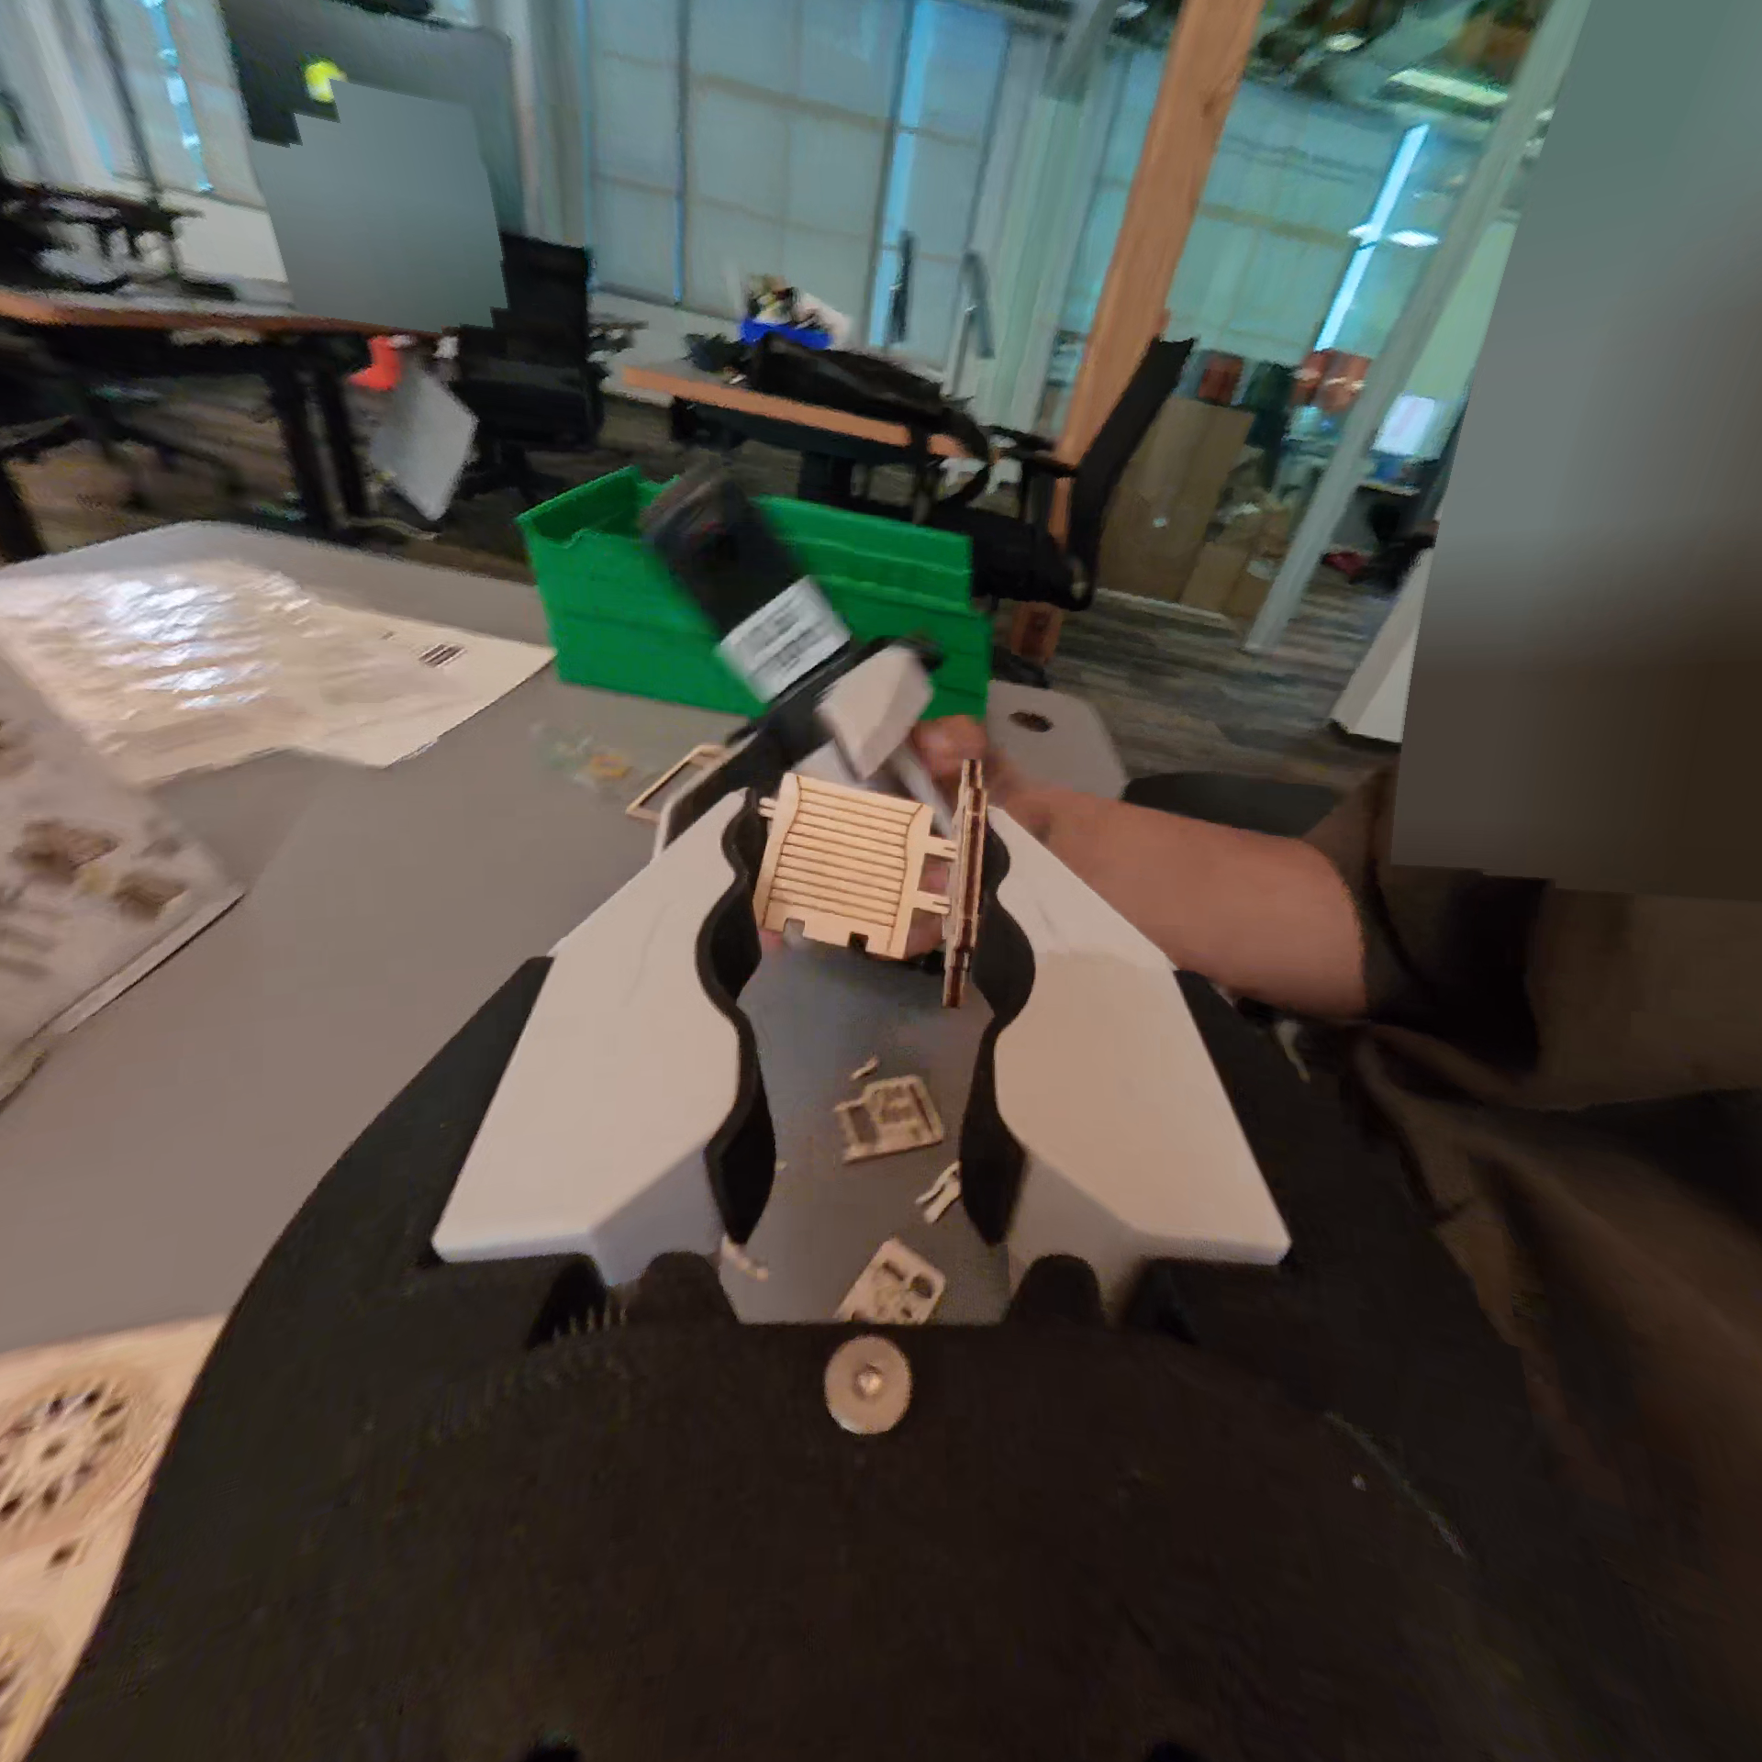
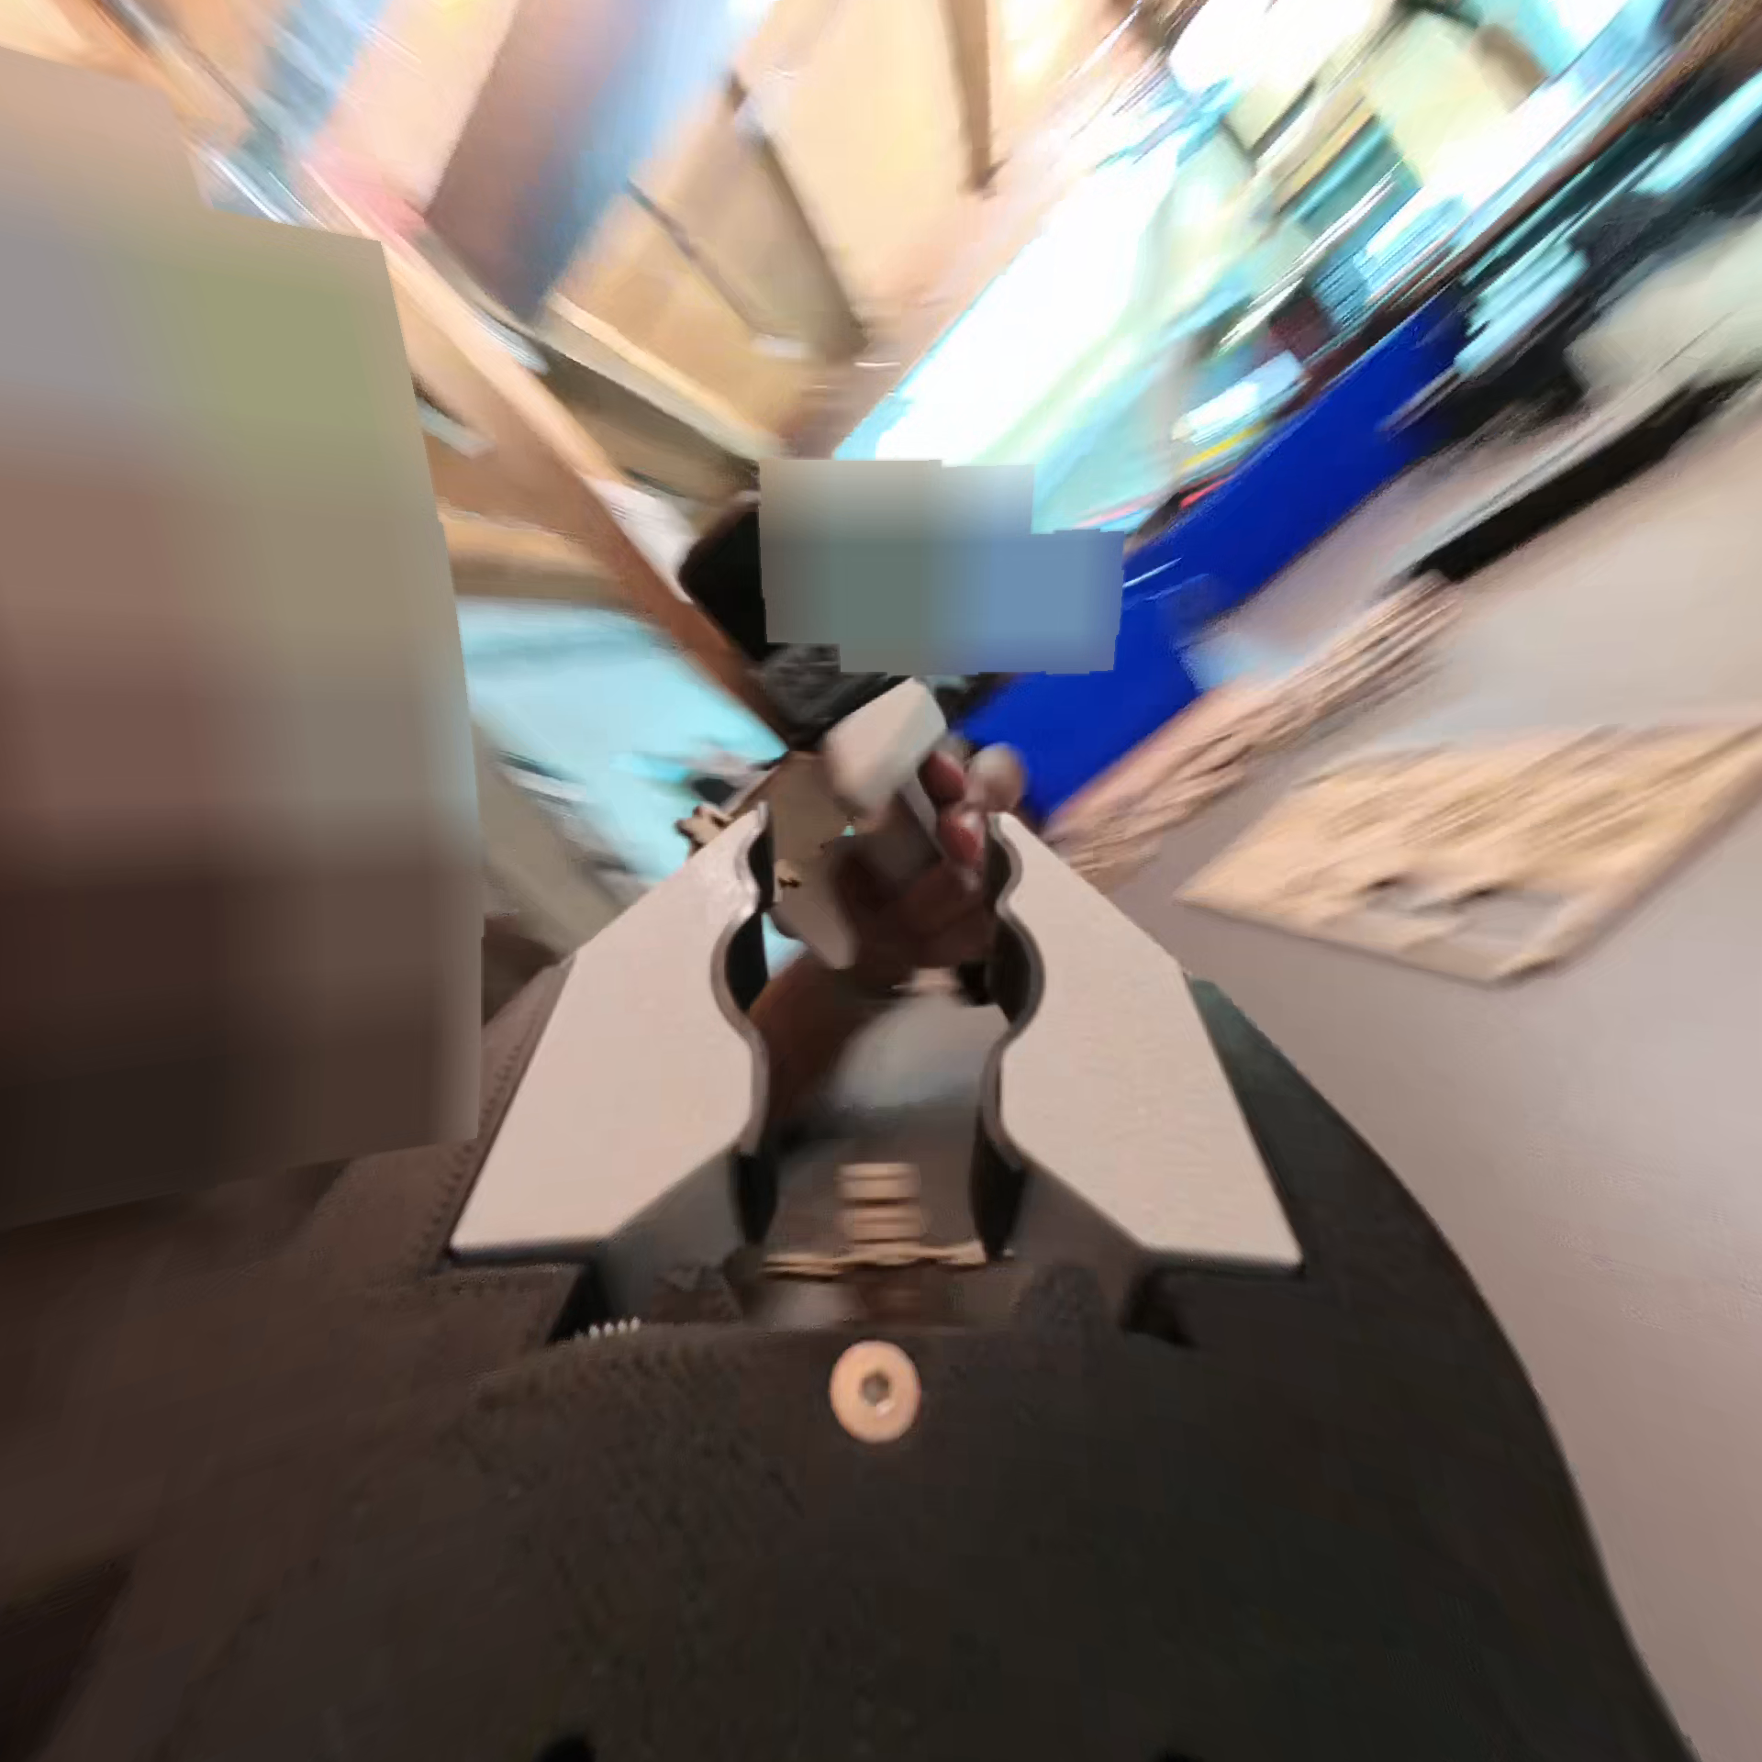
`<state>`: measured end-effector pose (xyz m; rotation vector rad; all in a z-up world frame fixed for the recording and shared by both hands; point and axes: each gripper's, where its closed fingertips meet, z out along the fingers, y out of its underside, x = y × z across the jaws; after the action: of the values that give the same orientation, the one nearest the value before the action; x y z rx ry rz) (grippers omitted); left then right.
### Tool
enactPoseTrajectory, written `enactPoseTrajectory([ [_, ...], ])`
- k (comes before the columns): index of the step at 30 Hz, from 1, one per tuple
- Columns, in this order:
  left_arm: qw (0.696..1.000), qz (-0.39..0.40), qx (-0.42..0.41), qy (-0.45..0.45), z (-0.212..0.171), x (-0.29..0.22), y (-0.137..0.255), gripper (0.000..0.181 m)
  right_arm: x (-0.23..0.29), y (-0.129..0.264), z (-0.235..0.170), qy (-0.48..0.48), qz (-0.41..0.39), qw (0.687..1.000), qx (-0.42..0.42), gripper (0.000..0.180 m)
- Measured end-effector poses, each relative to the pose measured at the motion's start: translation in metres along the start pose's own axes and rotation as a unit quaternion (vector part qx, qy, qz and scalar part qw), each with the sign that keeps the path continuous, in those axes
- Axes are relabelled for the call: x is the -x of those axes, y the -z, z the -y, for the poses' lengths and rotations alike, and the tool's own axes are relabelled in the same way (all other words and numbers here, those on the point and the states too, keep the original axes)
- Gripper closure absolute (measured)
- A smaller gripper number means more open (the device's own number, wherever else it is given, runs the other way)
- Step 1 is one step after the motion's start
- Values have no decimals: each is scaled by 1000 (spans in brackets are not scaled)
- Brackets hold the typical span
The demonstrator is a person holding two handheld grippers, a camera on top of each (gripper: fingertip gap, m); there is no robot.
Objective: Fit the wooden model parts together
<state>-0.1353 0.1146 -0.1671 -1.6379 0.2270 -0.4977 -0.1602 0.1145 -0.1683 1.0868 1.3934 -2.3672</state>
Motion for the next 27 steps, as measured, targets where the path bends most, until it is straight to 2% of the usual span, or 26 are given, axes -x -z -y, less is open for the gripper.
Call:
enactPoseTrajectory([
  [2,1000,18,13,13,-9,11,4,140,0,0,3,147,-69,987,12,132],
  [4,999,11,11,32,-12,14,6,140,7,-3,2,274,-108,956,23,132],
  [6,999,-4,11,41,-12,10,6,140,9,-6,-4,341,-130,930,38,132],
  [9,999,-25,24,31,-14,-1,4,140,16,-11,-9,325,-93,941,33,130],
  [13,998,-37,40,17,-11,-12,-1,140,26,-12,-12,285,-44,957,34,136],
  [19,998,-28,58,21,-12,-11,-2,140,26,-13,-15,309,-46,949,47,146],
  [27,997,-39,51,34,-11,-13,-2,141,28,-15,-15,318,-46,946,45,146],
])
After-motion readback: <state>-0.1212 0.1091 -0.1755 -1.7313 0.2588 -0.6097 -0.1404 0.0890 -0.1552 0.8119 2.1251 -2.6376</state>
